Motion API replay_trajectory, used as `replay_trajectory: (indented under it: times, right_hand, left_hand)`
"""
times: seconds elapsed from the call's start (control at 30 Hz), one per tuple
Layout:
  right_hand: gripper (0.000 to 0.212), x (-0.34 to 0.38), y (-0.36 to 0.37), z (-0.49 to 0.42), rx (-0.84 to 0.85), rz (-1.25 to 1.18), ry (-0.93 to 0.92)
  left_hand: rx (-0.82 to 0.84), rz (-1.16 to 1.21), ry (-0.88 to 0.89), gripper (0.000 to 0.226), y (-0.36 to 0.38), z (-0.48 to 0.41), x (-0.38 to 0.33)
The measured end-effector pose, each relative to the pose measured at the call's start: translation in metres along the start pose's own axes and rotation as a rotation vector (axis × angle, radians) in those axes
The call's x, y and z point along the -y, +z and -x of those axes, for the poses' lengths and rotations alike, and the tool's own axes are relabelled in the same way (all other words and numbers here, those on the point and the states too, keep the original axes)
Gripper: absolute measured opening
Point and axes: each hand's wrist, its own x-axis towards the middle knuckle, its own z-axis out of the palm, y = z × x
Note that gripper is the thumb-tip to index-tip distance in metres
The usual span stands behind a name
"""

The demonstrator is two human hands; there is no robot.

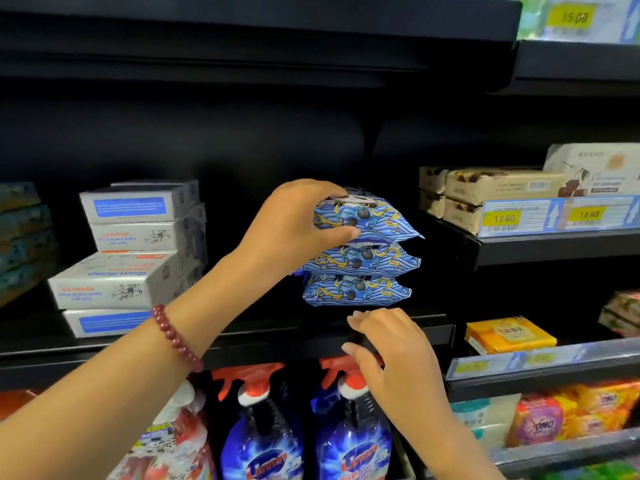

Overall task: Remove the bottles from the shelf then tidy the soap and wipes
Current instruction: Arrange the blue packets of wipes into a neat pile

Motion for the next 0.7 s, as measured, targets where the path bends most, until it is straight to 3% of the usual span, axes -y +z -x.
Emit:
replay_trajectory:
  times: [0.43,0.6,0.7]
  right_hand:
    - [0.03,0.002,-0.003,0.0,0.033,0.007,0.005]
    - [0.026,-0.002,-0.007,0.002,0.092,0.033,0.004]
    - [0.026,-0.004,-0.01,-0.004,0.048,0.061,-0.044]
  left_hand:
    - [-0.017,0.023,0.011,0.057,0.015,-0.003,0.007]
    - [-0.14,0.124,-0.065,0.068,0.007,0.047,0.023]
    - [-0.095,-0.007,-0.127,0.065,0.01,0.093,0.047]
